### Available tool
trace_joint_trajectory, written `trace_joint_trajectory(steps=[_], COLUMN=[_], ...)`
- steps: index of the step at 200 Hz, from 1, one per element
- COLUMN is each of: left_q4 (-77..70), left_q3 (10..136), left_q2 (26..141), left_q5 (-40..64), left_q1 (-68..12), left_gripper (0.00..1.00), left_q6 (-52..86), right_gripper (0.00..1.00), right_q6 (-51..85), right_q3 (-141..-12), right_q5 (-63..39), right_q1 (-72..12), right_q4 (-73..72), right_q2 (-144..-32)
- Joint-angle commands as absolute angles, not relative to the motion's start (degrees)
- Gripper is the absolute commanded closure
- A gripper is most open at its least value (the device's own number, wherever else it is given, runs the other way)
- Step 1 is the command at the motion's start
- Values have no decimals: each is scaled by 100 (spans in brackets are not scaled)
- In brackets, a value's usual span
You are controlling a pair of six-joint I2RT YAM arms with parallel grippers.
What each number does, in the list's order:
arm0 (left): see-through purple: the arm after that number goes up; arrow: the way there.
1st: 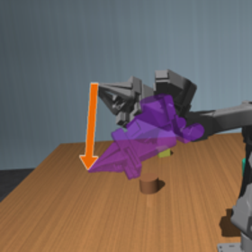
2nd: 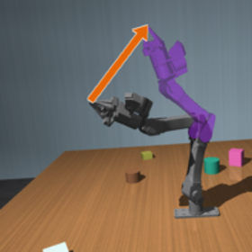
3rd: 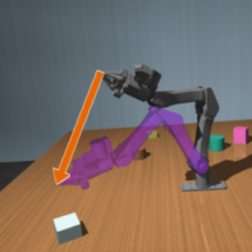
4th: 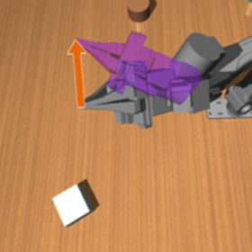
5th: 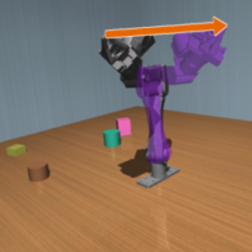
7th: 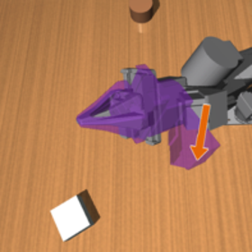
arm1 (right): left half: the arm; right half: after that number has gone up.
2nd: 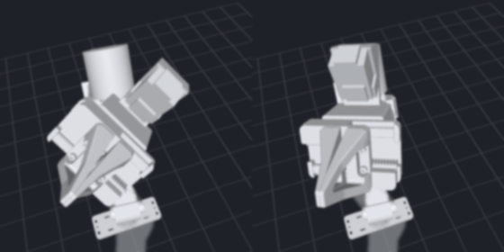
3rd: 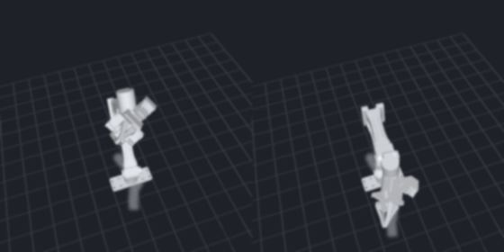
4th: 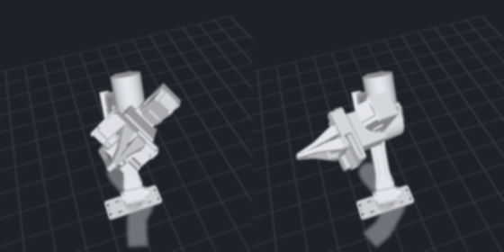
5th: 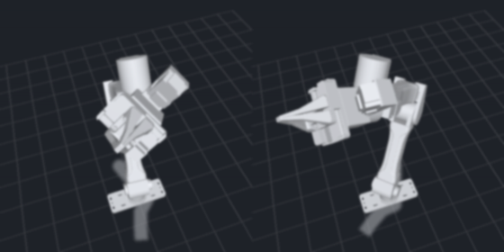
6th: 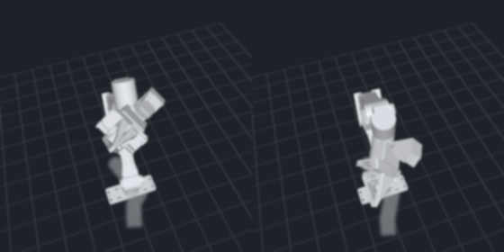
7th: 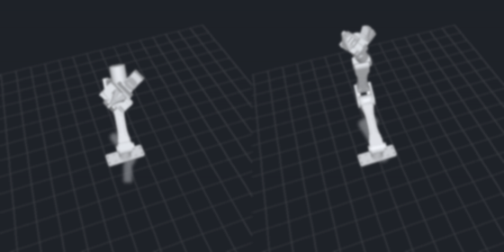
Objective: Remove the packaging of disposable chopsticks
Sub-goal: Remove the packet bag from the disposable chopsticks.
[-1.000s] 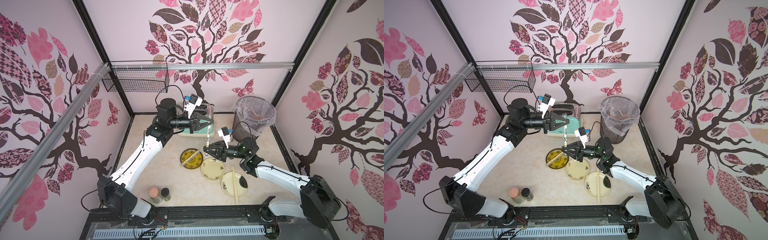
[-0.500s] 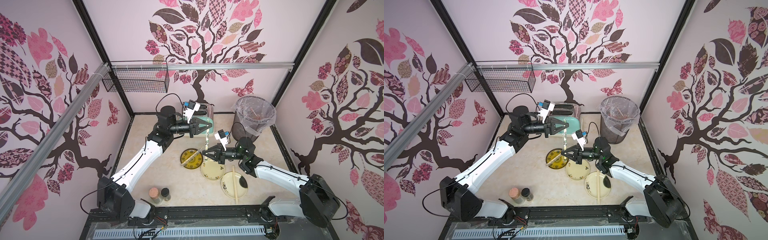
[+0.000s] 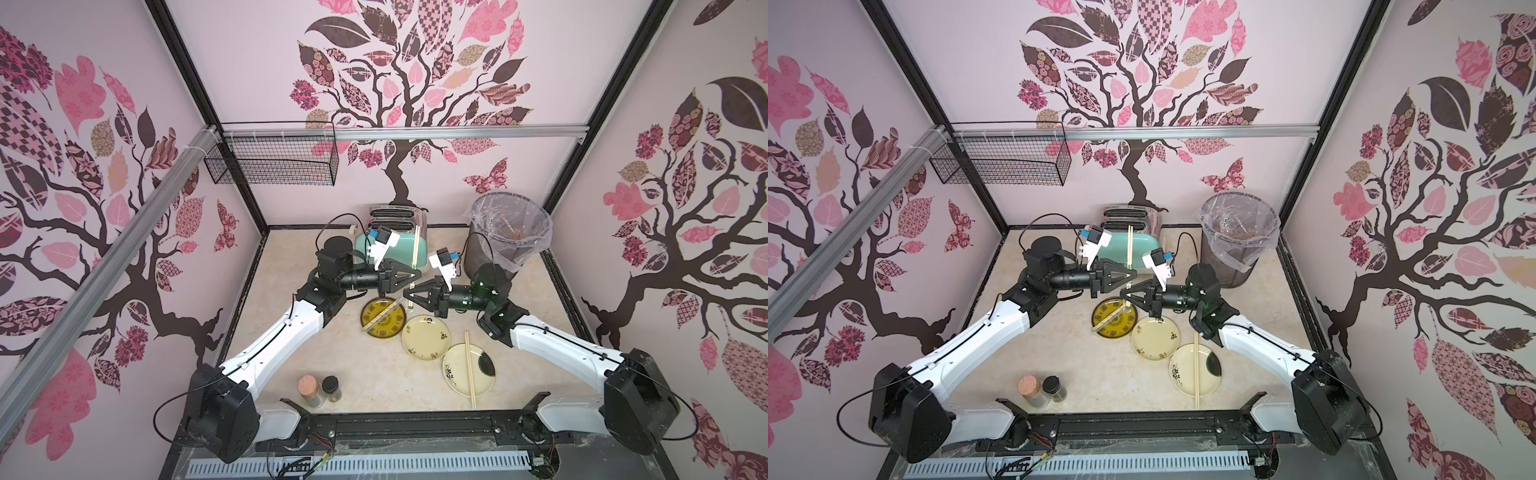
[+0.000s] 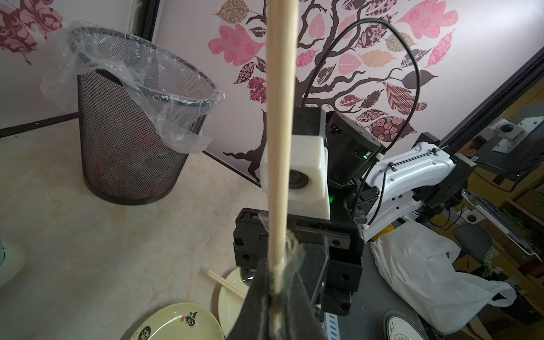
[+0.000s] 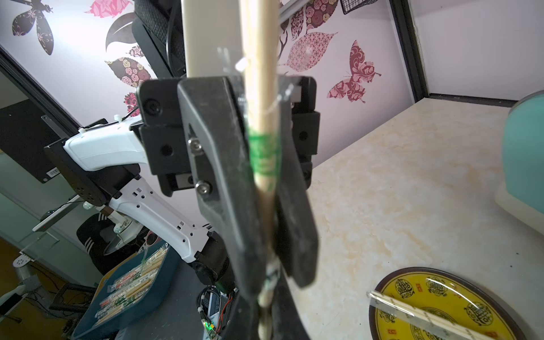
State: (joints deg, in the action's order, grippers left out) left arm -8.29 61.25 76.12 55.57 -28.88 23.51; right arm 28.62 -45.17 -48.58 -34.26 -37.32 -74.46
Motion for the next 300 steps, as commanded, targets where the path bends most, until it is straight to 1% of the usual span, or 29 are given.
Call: trace_joint_trajectory(steps=[1,13,17,33,54,71,111,152,162,179,191,220,237,258,278,294,300], left_q4=[-190,-42,-8,112,232,290,309,313,334,318,299,294,285,289,303,290,283], left_q3=[6097,6319,6404,6753,7241,7591,8153,8331,8315,8233,8139,7834,7631,7323,6997,6752,6668], left_q2=[7564,7535,7524,7481,7487,7573,7941,8259,8320,8373,8360,8239,8133,8000,7844,7763,7729], left_q5=[5688,5534,5494,5391,5358,5392,5539,5690,5722,5784,5783,5733,5706,5706,5660,5660,5647], left_q1=[-2961,-2946,-2952,-2908,-2798,-2696,-2607,-2642,-2678,-2744,-2784,-2797,-2801,-2810,-2812,-2827,-2843], left_gripper=[88,86,84,70,59,52,48,48,50,58,64,84,91,96,98,98,97], left_q6=[2224,2206,2206,2215,2224,2251,2361,2370,2361,2343,2331,2288,2260,2224,2197,2223,2234], right_gripper=[100,100,100,100,100,100,100,100,100,100,100,100,100,100,100,100,100], right_q6=[2915,2926,2925,2934,2943,2935,2916,2929,2944,2962,2948,2918,2852,2798,2777,2786,2786], right_q3=[-4868,-4785,-4755,-4591,-4402,-4303,-4272,-4331,-4349,-4402,-4442,-4591,-4685,-4846,-4986,-5090,-5133], right_q5=[-4600,-4609,-4613,-4628,-4614,-4598,-4594,-4571,-4570,-4559,-4540,-4484,-4440,-4408,-4402,-4400,-4399], right_q1=[-3357,-3360,-3358,-3372,-3378,-3393,-3406,-3406,-3402,-3402,-3400,-3402,-3404,-3393,-3365,-3345,-3340], right_q4=[-4499,-4487,-4484,-4482,-4474,-4473,-4447,-4453,-4454,-4487,-4489,-4463,-4397,-4315,-4283,-4296,-4298], right_q2=[-7360,-7349,-7341,-7299,-7229,-7191,-7172,-7176,-7195,-7224,-7250,-7282,-7289,-7330,-7372,-7408,-7424])
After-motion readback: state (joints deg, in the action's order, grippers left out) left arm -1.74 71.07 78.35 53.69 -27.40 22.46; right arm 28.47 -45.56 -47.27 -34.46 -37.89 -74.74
